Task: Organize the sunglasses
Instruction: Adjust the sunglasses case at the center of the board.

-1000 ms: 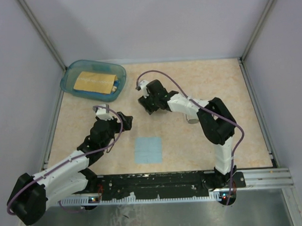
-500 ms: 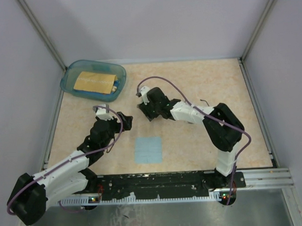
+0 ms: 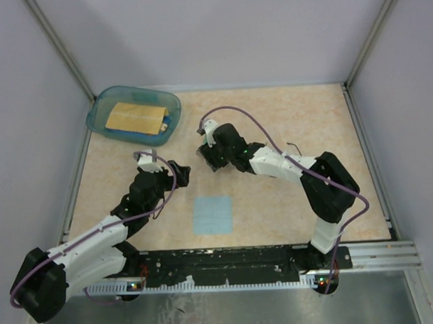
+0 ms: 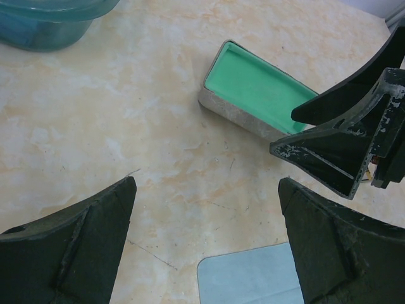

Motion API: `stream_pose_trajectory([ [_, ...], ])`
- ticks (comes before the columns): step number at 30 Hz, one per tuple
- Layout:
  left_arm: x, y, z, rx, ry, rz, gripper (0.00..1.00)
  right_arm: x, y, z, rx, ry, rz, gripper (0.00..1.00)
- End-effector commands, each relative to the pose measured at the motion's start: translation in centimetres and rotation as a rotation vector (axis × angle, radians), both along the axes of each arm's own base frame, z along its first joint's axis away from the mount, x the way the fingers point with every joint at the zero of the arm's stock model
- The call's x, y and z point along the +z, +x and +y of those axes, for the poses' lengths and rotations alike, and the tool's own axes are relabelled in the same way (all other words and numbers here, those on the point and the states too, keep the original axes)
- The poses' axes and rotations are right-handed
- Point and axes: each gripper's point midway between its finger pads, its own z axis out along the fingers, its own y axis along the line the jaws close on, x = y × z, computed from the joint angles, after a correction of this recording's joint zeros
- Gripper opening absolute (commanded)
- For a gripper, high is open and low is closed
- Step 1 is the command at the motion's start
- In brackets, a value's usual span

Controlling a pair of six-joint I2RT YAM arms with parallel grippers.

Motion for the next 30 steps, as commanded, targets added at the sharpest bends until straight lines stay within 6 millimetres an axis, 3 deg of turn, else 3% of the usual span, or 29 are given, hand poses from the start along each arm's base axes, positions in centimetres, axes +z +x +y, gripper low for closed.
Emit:
stream_pose_trajectory([
  [1, 0.7, 0.0, -0.3, -0.007, -0.023, -0.022, 1.00, 1.8, 0.8, 1.5, -0.011, 0.047, -0.045, 0.58],
  [12, 0.8, 0.0, -0.2, -0.004, -0.020, -0.024, 1.00, -0.5, 0.5, 1.9, -0.001, 0.040, 0.003, 0.57],
  [30, 0.7, 0.4, -0.5, -0.006, -0.015, -0.021, 1.00, -3.0, -2.8, 2.1, 0.017, 0.045, 0.052, 0.57],
])
